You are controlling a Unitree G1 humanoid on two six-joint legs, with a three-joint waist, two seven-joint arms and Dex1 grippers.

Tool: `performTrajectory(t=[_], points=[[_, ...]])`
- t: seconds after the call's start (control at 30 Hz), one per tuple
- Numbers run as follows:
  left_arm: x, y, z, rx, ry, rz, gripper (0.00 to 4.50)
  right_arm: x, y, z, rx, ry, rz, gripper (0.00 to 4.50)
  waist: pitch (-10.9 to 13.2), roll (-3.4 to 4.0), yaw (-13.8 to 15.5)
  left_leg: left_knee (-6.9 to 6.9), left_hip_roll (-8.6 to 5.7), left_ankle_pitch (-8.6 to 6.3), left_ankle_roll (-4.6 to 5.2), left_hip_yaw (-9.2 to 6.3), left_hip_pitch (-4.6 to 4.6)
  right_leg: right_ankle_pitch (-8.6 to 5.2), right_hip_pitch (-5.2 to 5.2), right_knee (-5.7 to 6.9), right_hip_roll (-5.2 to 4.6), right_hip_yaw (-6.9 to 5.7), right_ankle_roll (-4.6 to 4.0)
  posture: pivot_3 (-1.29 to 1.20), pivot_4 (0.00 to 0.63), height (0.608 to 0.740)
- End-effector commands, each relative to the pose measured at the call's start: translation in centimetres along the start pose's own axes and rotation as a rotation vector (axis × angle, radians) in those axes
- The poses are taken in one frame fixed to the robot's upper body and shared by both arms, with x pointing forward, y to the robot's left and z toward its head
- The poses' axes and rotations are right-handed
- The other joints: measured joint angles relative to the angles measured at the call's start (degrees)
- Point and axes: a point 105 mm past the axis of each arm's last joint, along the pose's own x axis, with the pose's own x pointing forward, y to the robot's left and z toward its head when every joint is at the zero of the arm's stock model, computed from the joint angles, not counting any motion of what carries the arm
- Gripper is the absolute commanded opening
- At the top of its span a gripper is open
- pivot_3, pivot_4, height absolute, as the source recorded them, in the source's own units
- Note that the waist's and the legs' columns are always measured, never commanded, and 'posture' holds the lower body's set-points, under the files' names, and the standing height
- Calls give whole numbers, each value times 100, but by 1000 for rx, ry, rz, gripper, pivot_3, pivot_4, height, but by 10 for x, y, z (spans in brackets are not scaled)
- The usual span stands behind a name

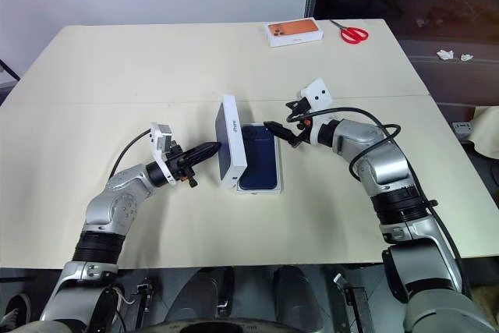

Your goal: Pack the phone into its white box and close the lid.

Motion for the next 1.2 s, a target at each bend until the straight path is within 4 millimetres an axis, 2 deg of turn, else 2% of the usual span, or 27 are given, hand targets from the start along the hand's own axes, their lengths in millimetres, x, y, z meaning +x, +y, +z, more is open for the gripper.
performTrajectory(t=[0.03,0.13,0.2,0.3,0.43,0.53,0.63,0.77,0.87,1.03,1.2], points=[[17,-10,13,23,-48,-40,0,2,-4,12,-54,-44,-15,4436,0,0,7,0,0,0,0,0,0,0,0,0,0,0,0,0,150,740],[21,-13,18,25,-65,-47,0,3,-3,12,-78,-42,-10,4436,0,0,7,1,-2,0,0,0,0,0,1,0,-1,0,0,0,150,740],[17,-14,18,26,-62,-48,0,3,-6,12,-115,-42,-20,4436,0,0,-8,0,-2,0,-1,-1,0,0,0,0,-1,0,0,0,150,740],[8,-10,17,26,-51,-25,0,2,-9,13,-147,-40,-28,4436,0,0,-26,-1,-2,1,-1,0,1,0,-2,2,0,1,0,0,150,740],[-12,3,18,30,-43,39,0,-2,-8,3,-241,-2,1,4436,0,0,-16,-1,-1,1,-2,-1,3,0,-2,3,1,1,0,0,150,740],[-23,7,23,25,-54,72,0,-2,-3,1,-197,-15,28,4436,0,0,-5,0,-1,1,-2,-1,3,0,-1,3,1,1,0,0,150,740],[-34,14,26,40,-44,113,0,-3,-1,3,-203,-27,25,3588,0,0,4,0,-2,1,-3,-1,2,0,0,2,-2,1,0,0,150,740],[-41,28,17,25,17,182,0,-5,4,-3,-235,-7,55,1519,0,0,0,0,-3,1,-3,-2,3,0,0,2,-3,1,0,0,150,740],[-33,25,10,-5,28,155,0,-5,5,-7,-230,9,61,34,0,0,1,-1,-3,1,-3,-2,3,0,0,2,-3,1,-1,0,150,740],[-19,26,-3,-61,51,139,0,-4,12,-17,-243,49,88,34,0,0,8,0,-5,1,-3,-2,3,0,0,3,-4,0,-1,0,150,740],[1,20,-8,-83,60,92,0,-2,21,-13,-230,42,115,34,0,0,-4,0,-5,1,-3,-2,3,0,0,4,-3,0,-1,0,150,740]])
